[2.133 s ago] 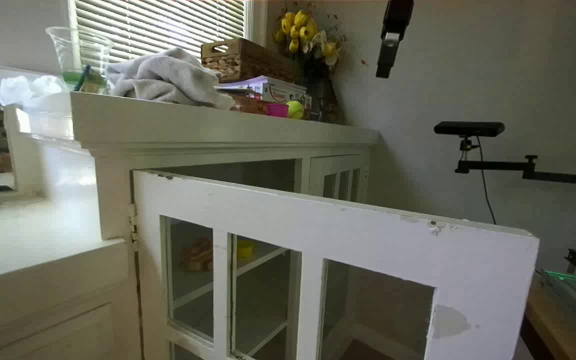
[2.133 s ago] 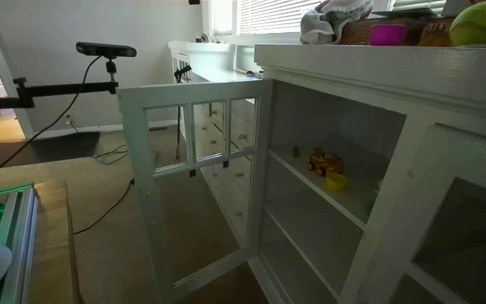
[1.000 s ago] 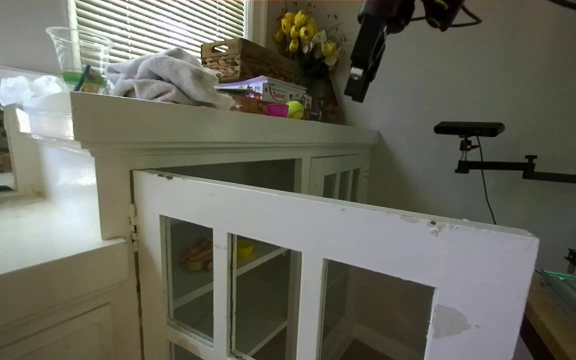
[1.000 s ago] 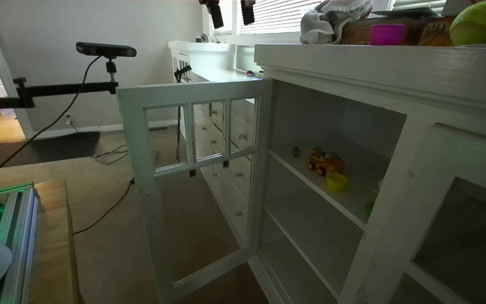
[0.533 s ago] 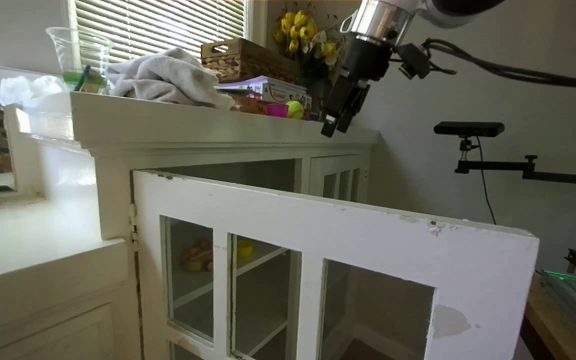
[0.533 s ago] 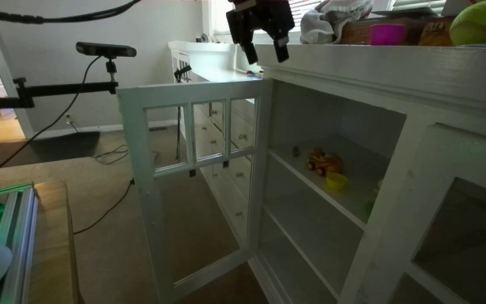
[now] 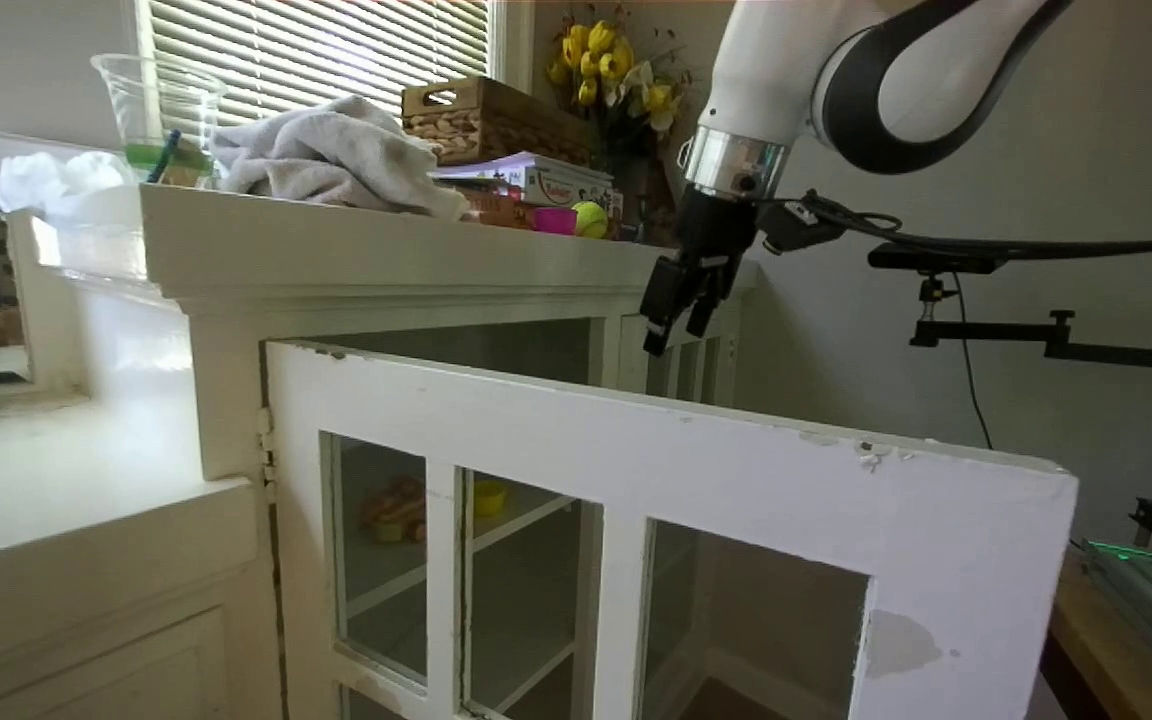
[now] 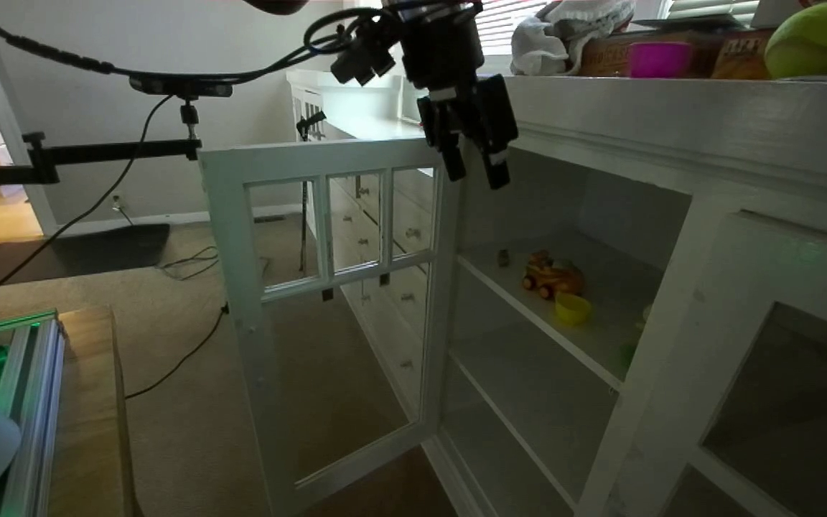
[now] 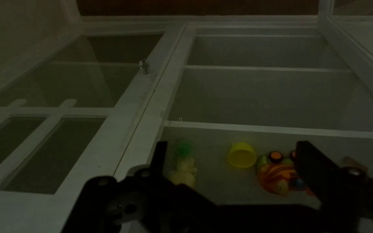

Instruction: Remove the yellow bowl from the cabinet

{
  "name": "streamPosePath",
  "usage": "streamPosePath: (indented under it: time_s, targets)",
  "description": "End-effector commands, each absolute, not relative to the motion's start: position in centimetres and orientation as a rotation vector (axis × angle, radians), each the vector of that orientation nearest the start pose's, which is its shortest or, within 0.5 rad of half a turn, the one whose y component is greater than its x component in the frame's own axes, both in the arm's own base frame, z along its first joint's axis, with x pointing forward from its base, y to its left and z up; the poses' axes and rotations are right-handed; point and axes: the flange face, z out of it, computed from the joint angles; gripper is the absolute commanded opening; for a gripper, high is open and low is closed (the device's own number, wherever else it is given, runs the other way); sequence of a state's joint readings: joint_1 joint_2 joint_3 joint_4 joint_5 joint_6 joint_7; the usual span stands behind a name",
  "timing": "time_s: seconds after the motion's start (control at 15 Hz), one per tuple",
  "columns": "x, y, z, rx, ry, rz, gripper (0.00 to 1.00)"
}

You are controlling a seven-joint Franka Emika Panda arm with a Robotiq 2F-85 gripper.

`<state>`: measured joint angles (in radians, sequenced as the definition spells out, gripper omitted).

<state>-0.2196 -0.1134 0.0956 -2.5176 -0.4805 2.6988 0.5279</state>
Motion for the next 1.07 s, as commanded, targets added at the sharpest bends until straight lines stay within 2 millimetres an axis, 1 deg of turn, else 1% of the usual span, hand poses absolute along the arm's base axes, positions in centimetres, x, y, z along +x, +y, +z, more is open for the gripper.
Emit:
streamPosePath:
  time_s: [0.0,0.33,0.53,0.8,0.93,1.0]
  targets:
    - [48.6,-4.4,31.8,-3.292,0.458,-0.465,1.00]
    - [48.9,-4.9,27.8,-3.299,0.394,-0.390,1.00]
    - [49.0,-5.2,25.7,-3.283,0.342,-0.405,1.00]
    - [50.3,-5.3,23.8,-3.224,0.244,-0.557,1.00]
    - [51.1,-5.7,23.3,-3.199,0.175,-0.639,1.00]
    - [51.6,-6.1,23.2,-3.172,0.126,-0.713,1.00]
